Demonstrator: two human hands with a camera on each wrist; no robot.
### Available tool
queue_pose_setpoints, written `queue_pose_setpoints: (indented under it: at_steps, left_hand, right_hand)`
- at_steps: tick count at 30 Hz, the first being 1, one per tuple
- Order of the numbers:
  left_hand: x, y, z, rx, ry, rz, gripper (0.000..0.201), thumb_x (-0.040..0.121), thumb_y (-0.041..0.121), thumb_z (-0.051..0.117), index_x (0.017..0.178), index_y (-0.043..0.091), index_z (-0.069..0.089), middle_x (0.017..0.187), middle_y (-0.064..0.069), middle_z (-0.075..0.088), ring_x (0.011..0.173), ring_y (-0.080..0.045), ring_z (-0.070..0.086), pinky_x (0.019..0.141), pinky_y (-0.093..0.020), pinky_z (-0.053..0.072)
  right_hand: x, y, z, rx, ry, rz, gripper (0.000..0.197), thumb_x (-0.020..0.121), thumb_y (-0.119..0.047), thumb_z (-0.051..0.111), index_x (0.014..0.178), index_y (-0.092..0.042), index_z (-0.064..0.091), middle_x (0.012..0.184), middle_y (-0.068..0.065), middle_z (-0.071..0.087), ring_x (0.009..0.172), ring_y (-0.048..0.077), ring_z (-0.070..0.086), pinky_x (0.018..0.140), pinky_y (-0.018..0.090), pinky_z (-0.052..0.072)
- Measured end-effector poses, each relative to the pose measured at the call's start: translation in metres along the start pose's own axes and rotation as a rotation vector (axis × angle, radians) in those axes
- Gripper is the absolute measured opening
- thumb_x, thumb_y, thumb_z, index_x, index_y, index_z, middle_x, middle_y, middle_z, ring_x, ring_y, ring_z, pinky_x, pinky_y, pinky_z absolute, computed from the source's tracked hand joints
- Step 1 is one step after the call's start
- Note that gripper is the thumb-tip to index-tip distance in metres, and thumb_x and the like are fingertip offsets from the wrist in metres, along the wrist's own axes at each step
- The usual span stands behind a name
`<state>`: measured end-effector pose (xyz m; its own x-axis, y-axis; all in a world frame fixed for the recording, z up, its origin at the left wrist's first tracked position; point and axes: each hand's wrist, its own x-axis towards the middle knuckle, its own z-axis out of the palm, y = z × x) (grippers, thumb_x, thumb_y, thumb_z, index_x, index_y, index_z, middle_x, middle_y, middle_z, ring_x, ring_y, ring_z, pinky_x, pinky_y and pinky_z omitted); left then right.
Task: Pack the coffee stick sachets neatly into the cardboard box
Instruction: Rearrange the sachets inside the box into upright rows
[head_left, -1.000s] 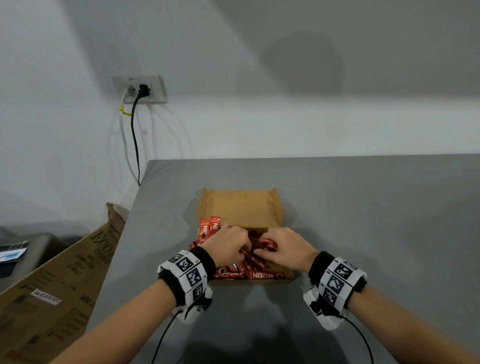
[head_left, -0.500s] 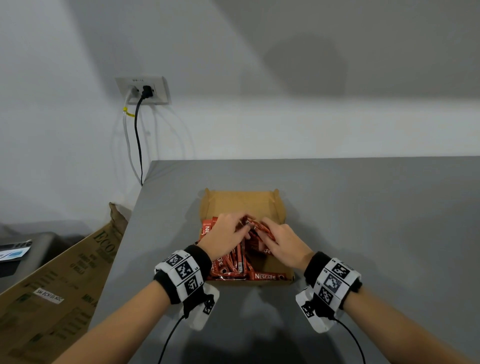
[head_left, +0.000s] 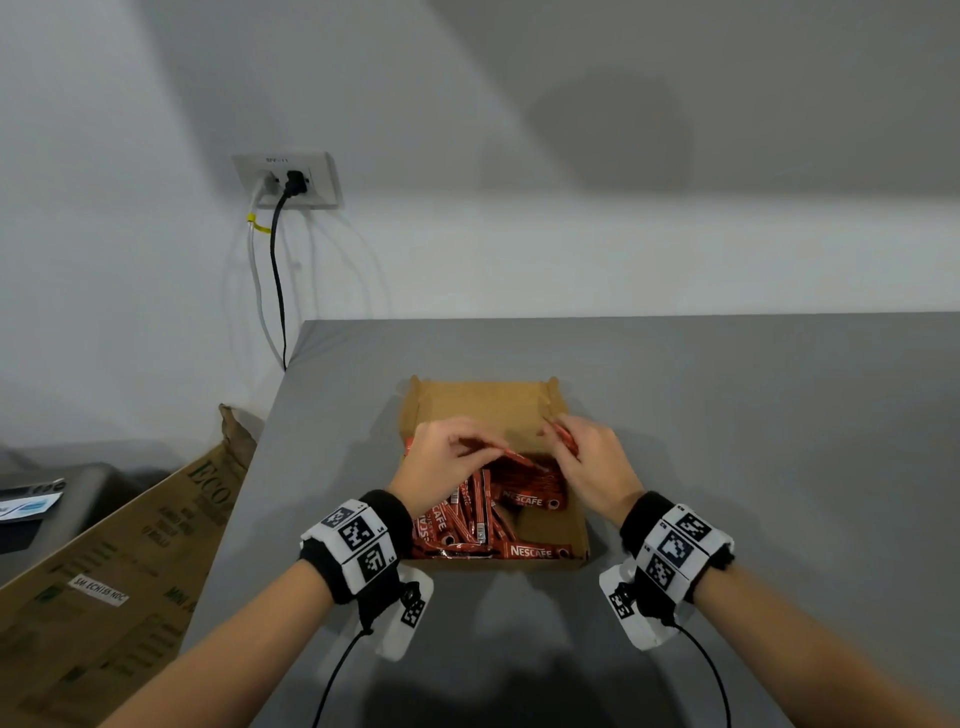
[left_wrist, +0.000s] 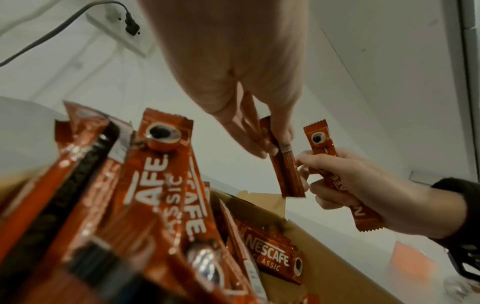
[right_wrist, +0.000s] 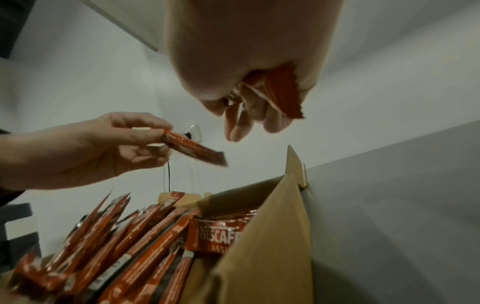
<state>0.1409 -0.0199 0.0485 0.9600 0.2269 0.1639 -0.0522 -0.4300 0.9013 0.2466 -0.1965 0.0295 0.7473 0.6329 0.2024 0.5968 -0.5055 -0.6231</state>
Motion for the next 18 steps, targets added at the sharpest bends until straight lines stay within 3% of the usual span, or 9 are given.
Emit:
queue_pose_setpoints:
  at_steps: [2,5,7,9,13,18]
  left_hand:
    - [-0.0022,-0.0019,-0.001,0.007,0.033,0.084,0.011,0.077,0.004,0.071,0.084,0.012,0.075,0.092,0.007,0.069,0.089,-0.002,0.065,0.08,-0.016,0.054]
    - [-0.0036,-0.0035,-0.0006,-0.009,0.074,0.146,0.007,0.075,0.0,0.073,0.078,0.006,0.075,0.09,0.008,0.068,0.087,-0.003,0.065,0.077,-0.014,0.052]
    - [-0.0035,-0.005,-0.0003,-0.018,0.087,0.156,0.008,0.075,-0.002,0.072,0.078,0.006,0.074,0.09,0.006,0.067,0.087,-0.004,0.065,0.077,-0.015,0.053]
    - [-0.004,-0.0055,-0.0013,-0.037,0.08,0.146,0.013,0.076,-0.005,0.07,0.081,0.007,0.073,0.093,0.004,0.067,0.089,-0.005,0.064,0.078,-0.016,0.053]
    - [-0.0091,-0.0031,-0.0025,-0.102,0.04,0.013,0.024,0.08,0.003,0.069,0.1,0.016,0.067,0.102,0.005,0.066,0.094,-0.002,0.064,0.08,-0.012,0.051]
    - [-0.0053,-0.0064,-0.0009,0.003,0.046,0.009,0.012,0.083,0.007,0.067,0.09,0.015,0.072,0.088,0.007,0.07,0.083,0.001,0.065,0.076,-0.009,0.049]
  right_hand:
    - [0.001,0.0019,-0.0019,0.023,0.038,-0.004,0.032,0.097,-0.032,0.043,0.09,-0.009,0.063,0.083,0.004,0.065,0.074,0.017,0.06,0.068,0.031,0.049]
    - [-0.0009,-0.0056,-0.0045,0.099,-0.146,-0.023,0.032,0.097,-0.032,0.044,0.093,-0.007,0.064,0.08,0.004,0.065,0.068,0.015,0.058,0.062,0.026,0.046]
    - [-0.0012,-0.0066,-0.0033,0.067,-0.215,-0.052,0.03,0.095,-0.033,0.048,0.102,-0.009,0.065,0.09,0.002,0.068,0.079,0.013,0.062,0.07,0.025,0.05]
    - [-0.0006,-0.0041,-0.0033,0.061,-0.188,-0.047,0.021,0.091,-0.028,0.057,0.103,-0.013,0.066,0.097,-0.001,0.069,0.088,0.011,0.063,0.078,0.024,0.05]
    - [-0.0027,-0.0033,-0.0071,0.043,-0.148,-0.06,0.016,0.087,-0.027,0.064,0.097,-0.016,0.064,0.092,-0.007,0.065,0.086,0.009,0.061,0.078,0.021,0.049]
    - [-0.0073,-0.003,-0.0107,-0.075,-0.185,-0.105,0.013,0.087,-0.03,0.063,0.092,-0.018,0.065,0.089,-0.006,0.063,0.081,0.009,0.058,0.076,0.024,0.05]
